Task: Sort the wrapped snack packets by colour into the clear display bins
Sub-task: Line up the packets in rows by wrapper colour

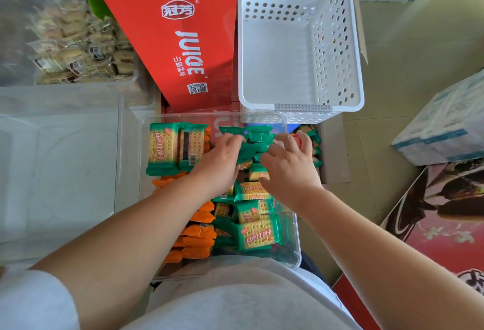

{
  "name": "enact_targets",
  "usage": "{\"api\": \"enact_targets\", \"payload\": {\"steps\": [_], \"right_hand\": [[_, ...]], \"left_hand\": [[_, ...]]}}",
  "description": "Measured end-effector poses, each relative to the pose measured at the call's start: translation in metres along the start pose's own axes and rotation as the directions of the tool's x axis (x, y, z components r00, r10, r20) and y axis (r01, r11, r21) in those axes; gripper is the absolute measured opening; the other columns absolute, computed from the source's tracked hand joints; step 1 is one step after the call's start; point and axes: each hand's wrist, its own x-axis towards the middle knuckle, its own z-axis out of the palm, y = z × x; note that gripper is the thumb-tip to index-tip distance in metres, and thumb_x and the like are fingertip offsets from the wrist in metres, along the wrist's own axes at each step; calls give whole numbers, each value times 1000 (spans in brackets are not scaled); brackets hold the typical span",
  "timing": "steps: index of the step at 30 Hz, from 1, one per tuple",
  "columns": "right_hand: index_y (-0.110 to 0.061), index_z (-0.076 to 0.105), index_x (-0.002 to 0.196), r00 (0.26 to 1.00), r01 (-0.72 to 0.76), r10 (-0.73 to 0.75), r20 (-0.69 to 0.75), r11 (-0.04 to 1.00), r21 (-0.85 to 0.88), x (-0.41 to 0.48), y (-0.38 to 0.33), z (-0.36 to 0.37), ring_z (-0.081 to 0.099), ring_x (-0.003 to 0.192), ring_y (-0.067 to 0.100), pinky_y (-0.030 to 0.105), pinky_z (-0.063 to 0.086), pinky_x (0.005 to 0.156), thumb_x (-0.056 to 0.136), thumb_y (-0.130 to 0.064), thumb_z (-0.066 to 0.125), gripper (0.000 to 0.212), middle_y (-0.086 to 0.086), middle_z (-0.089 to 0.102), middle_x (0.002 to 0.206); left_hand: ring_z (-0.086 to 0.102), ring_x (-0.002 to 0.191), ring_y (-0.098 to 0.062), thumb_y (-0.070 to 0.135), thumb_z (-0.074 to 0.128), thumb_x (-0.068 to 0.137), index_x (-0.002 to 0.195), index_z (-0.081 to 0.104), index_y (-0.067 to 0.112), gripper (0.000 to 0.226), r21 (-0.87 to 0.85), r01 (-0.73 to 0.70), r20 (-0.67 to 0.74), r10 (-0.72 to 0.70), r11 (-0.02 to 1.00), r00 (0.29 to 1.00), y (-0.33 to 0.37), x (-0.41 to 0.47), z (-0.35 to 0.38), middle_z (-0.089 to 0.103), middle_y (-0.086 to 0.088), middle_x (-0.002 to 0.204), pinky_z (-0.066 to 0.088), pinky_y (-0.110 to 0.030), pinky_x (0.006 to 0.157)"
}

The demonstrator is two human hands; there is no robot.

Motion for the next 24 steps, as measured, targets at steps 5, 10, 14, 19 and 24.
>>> {"api": "enact_targets", "payload": {"steps": [5, 10, 14, 19, 24], "right_hand": [[-15, 66, 88, 959, 147, -78, -274, 960, 240, -2, -12, 0, 56, 82, 29, 40, 45, 74, 79, -21, 72, 12, 2, 60, 85], [-11, 65, 100, 970, 148, -209, 122, 912, 381, 5, -35, 1, 64, 83, 29, 37, 52, 65, 94, -8, 52, 14, 5, 63, 92], [-8, 57, 103, 919, -167, -33, 394, 870, 464, 12, -53, 6, 59, 89, 30, 35, 49, 70, 101, -25, 49, 19, 11, 62, 103], [-11, 51, 101, 848, -362, 96, 522, 824, 436, 29, -68, 20, 58, 95, 32, 35, 44, 72, 101, -43, 45, 32, 10, 60, 99], [-10, 38, 141, 763, -519, 228, 605, 774, 363, 37, -94, 33, 30, 138, 38, 50, 30, 108, 102, -47, 35, 54, 14, 55, 136]], "left_hand": [[57, 95, -29, 33, 85, 76, 123, 51, 12, 61, 263, 10, -263, 62, 965, 963, 1, -7, -2, 57, -8, 114, 50, -40, 77], [55, 110, -34, 35, 82, 73, 114, 64, 12, 50, 381, -5, -372, 158, 924, 915, -16, -29, -20, 65, -7, 110, 38, -47, 91], [42, 136, -38, 33, 79, 77, 119, 69, 15, 47, 403, 74, -392, 99, 912, 915, -42, -53, -28, 56, -13, 137, 28, -61, 110], [25, 148, -36, 42, 73, 85, 138, 58, 24, 57, 340, 187, -277, -92, 922, 957, -61, -66, -31, 36, -13, 158, 15, -66, 117], [35, 143, -36, 37, 69, 89, 133, 62, 21, 47, 322, 177, -297, -78, 930, 952, -67, -66, -37, 45, -13, 152, 25, -64, 114]]}}
